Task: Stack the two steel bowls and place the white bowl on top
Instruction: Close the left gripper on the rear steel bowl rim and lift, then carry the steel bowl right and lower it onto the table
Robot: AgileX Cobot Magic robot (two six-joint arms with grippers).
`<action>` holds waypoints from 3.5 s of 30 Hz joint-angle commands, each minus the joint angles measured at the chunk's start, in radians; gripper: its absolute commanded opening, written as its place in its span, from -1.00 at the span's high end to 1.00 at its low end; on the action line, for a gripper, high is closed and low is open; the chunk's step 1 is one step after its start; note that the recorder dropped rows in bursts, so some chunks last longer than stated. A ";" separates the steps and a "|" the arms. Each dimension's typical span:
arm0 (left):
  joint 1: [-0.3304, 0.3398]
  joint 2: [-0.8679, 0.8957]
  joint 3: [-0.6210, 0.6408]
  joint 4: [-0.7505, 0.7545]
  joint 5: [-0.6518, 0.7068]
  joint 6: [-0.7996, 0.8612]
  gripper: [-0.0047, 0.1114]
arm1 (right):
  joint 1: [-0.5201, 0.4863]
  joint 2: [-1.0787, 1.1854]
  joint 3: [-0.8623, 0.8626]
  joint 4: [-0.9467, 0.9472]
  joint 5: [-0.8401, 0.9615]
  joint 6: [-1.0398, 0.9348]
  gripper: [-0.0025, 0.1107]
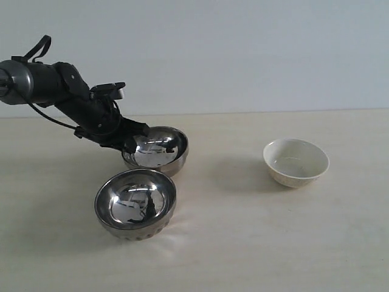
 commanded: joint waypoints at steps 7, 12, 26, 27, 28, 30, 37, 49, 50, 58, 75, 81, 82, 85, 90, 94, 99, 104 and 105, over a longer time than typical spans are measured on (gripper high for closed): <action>-0.004 -0.011 -0.010 0.040 -0.015 -0.012 0.85 | -0.002 -0.005 0.000 0.000 -0.011 -0.004 0.96; -0.004 -0.051 -0.028 0.040 -0.007 -0.008 0.85 | -0.002 -0.005 0.000 0.000 -0.011 -0.004 0.96; -0.003 -0.237 -0.032 0.040 0.157 -0.008 0.85 | -0.002 -0.005 0.000 0.000 -0.011 -0.004 0.96; -0.003 -0.251 -0.032 0.040 0.175 -0.008 0.85 | -0.002 -0.005 0.000 0.000 -0.011 -0.004 0.96; -0.005 -0.266 -0.032 0.040 0.196 -0.008 0.85 | -0.002 -0.005 0.000 0.000 -0.011 -0.004 0.96; -0.006 -0.291 -0.032 0.030 0.237 -0.013 0.85 | -0.002 -0.005 0.000 0.000 -0.011 -0.004 0.96; -0.038 -0.329 -0.032 0.013 0.351 -0.001 0.85 | -0.002 -0.005 0.000 0.000 -0.011 -0.004 0.96; -0.227 -0.329 -0.032 0.015 0.314 0.000 0.85 | -0.002 -0.005 0.000 0.000 -0.011 -0.004 0.96; -0.238 -0.329 -0.026 0.016 0.315 0.005 0.85 | -0.002 -0.005 0.000 0.000 -0.011 -0.004 0.96; -0.264 -0.329 0.058 0.011 0.293 0.008 0.85 | -0.002 -0.005 0.000 0.000 -0.011 -0.004 0.96; -0.372 -0.311 0.123 -0.035 0.177 0.018 0.85 | -0.002 -0.005 0.000 0.000 -0.011 -0.004 0.96; -0.374 -0.291 0.123 -0.039 0.182 0.018 0.85 | -0.002 -0.005 0.000 0.000 -0.011 -0.004 0.96; -0.374 -0.290 0.123 -0.039 0.185 0.018 0.85 | -0.002 -0.005 0.000 0.000 -0.011 -0.004 0.96; -0.374 -0.279 0.123 -0.039 0.182 0.018 0.85 | -0.002 -0.005 0.000 0.000 -0.011 -0.004 0.96; -0.374 -0.267 0.125 -0.039 0.173 0.018 0.85 | -0.002 -0.005 0.000 0.000 -0.011 -0.004 0.96; -0.374 -0.265 0.168 -0.066 0.095 0.030 0.85 | -0.002 -0.005 0.000 0.000 -0.011 -0.004 0.96; -0.374 -0.265 0.248 -0.066 0.065 0.078 0.85 | -0.002 -0.005 0.000 0.000 -0.011 -0.004 0.96; -0.374 -0.265 0.281 -0.047 0.022 0.074 0.85 | -0.002 -0.005 0.000 0.000 -0.011 -0.004 0.96; -0.374 -0.265 0.281 -0.051 0.015 0.074 0.85 | -0.002 -0.005 0.000 0.000 -0.011 -0.004 0.96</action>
